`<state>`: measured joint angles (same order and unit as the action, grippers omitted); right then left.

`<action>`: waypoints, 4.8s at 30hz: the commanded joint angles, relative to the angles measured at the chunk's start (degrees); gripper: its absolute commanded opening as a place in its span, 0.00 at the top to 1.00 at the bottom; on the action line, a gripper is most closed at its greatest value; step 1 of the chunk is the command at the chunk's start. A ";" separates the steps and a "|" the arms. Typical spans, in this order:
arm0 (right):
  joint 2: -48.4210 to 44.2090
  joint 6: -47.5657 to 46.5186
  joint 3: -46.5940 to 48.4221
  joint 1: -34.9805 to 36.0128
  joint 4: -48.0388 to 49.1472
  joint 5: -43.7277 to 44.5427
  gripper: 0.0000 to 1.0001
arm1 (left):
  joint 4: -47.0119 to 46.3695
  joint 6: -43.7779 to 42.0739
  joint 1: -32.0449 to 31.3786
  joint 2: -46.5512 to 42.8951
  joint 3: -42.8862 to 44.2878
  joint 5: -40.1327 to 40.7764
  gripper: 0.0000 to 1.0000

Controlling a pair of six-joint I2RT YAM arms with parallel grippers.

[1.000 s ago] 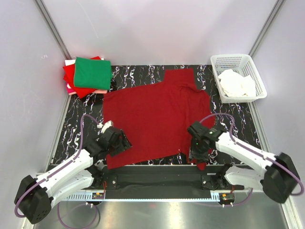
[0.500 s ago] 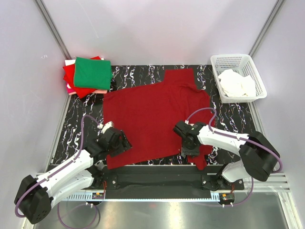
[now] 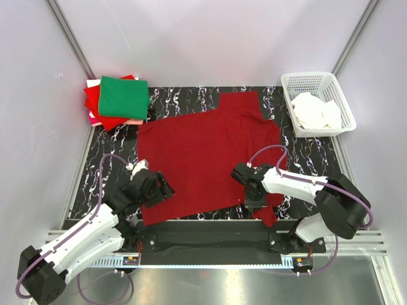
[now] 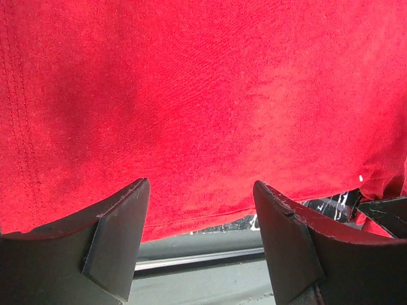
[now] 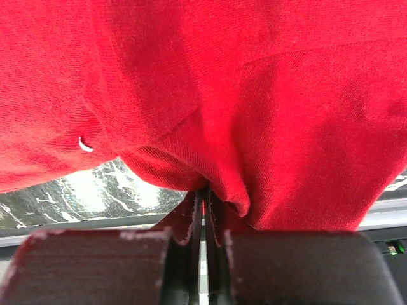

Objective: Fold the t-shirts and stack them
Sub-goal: Fold the tshirt

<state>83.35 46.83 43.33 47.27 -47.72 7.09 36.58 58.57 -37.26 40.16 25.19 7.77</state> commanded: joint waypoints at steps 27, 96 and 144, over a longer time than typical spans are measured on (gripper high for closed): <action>-34.83 4.59 -0.78 2.39 -15.12 -16.23 1.00 | 21.26 11.74 -9.05 -6.51 -0.32 -0.48 0.27; 12.07 -26.16 43.75 -17.46 -14.50 0.99 1.00 | 15.29 -18.65 10.08 26.09 28.76 2.17 0.97; -12.69 -16.59 9.75 -22.74 0.09 -12.11 0.04 | -3.10 -21.12 22.47 38.41 20.07 1.72 1.00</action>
<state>71.79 30.46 51.70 24.58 -47.88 -4.23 34.72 40.27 -17.52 78.00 40.36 6.92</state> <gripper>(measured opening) 0.960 0.012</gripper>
